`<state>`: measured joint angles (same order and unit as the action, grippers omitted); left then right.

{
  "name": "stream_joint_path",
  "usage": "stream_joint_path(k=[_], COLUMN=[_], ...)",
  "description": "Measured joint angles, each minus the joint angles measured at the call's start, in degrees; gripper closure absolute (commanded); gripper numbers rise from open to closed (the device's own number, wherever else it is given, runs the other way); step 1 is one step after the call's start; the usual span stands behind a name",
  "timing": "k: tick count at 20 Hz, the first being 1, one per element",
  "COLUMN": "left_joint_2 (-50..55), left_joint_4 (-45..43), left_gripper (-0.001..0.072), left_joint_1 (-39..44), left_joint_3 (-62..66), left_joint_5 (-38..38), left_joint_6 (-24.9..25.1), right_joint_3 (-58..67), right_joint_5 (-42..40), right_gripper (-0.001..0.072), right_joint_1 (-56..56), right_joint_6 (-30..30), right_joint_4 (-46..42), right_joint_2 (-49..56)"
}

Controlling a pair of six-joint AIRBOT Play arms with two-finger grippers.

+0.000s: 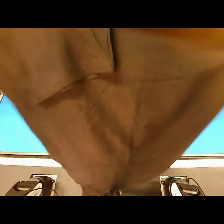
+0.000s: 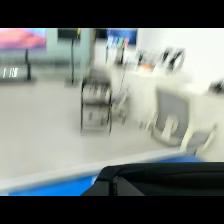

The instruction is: Fold the shirts.

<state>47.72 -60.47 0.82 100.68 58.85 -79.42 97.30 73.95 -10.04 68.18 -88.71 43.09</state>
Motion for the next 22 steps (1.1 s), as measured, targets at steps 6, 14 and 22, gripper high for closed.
stream_joint_path(k=[6,14,22], left_joint_2=[7.4,26.3,35.0], left_joint_4=[-6.0,-5.4,-2.5], left_gripper=[0.0682,0.0681,0.017], left_joint_1=[0.0,-1.7,-1.9], left_joint_3=[-23.9,-30.5,-29.2], left_joint_5=[-1.4,-12.2,-5.9], left_joint_6=[-4.8,-9.6,-10.6], right_joint_3=[-5.6,-7.7,-6.6], right_joint_5=[4.2,-12.7,-15.0], right_gripper=[0.0693,0.0692,0.0071], right_joint_1=[0.0,0.0,-1.1], right_joint_6=[-0.2,0.7,-5.8], right_joint_4=[7.3,31.3,36.9], right_joint_2=[22.6,49.0,54.7])
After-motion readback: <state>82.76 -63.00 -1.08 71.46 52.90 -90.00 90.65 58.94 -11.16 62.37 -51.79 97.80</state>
